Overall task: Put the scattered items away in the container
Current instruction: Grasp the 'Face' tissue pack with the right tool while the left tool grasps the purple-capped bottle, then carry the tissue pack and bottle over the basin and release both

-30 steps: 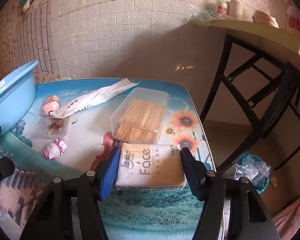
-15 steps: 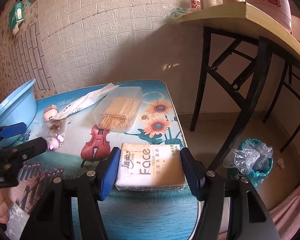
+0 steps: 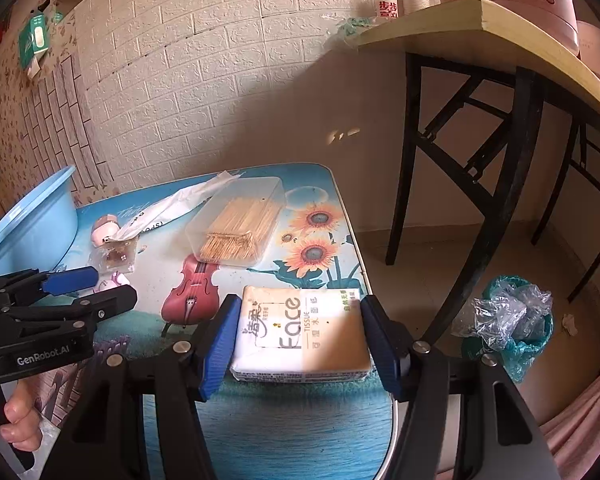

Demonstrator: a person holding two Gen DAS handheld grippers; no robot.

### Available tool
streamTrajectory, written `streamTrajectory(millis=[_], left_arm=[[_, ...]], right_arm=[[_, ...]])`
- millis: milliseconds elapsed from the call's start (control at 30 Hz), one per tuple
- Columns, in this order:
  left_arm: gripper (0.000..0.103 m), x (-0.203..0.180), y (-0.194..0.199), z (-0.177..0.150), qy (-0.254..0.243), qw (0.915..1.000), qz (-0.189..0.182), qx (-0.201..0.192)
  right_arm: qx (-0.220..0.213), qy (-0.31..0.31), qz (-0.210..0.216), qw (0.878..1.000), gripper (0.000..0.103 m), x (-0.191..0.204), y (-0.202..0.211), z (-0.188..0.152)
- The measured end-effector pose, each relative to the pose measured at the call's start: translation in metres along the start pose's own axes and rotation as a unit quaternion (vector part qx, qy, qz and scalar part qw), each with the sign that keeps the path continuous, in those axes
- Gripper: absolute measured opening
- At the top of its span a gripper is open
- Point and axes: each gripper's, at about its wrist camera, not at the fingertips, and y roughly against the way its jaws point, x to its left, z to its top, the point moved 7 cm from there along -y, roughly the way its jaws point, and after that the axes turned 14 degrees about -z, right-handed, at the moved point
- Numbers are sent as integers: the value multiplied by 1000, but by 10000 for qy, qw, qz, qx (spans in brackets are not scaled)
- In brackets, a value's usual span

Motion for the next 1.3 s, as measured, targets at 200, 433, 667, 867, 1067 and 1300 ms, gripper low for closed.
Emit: streamTrajectory(millis=[200,433,667,867,1067,1300], left_arm=[[23,3,12,-4,6,9996,-67,-257],[23,8,42,7,78,9983,-97,-577],[23,8,87,22,17,9954,-68,-955],[23,20,140,34,-30,9900,10,-1408],[23,49,187,38,108,9850,171,-1711],[23,95,226,24,357,9801,488,-1891]], right_arm=[[14,-8,-17,10000,62,0,1,0],[-69,-17,-62,10000,62,1,13,6],[-315,159,-39,9994,62,22,42,23],[-609,247,65,9978,62,48,76,43],[-828,492,216,9951,62,89,107,59],[-1072,805,499,9897,62,148,136,71]])
